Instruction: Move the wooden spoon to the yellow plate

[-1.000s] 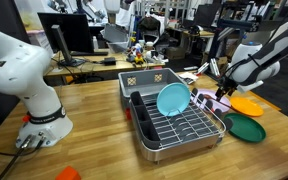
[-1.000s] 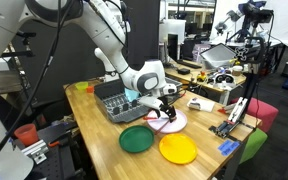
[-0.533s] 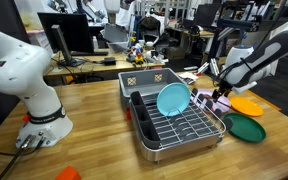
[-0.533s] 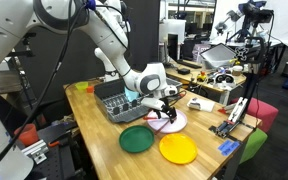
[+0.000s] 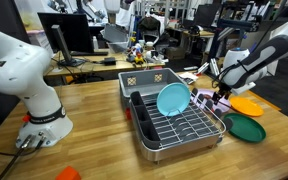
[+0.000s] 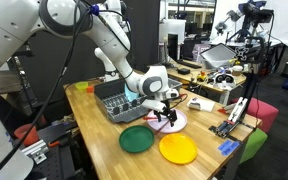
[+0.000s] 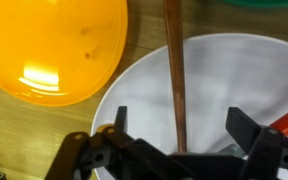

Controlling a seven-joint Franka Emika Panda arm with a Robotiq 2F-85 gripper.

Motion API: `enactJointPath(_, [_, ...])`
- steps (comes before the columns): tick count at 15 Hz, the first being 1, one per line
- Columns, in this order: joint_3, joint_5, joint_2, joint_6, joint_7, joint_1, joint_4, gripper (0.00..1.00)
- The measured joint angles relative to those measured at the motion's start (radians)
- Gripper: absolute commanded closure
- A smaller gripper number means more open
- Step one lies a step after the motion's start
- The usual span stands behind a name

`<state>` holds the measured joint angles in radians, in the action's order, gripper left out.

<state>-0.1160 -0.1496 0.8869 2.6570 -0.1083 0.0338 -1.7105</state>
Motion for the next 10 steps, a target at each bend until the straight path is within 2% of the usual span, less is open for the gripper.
enactJointPath(1, [0.000,0.000,0.005,-0.007,0.000,0.000,0.008,0.26])
enactJointPath(10, [0.010,0.000,0.040,-0.045,0.000,-0.001,0.066,0.90])
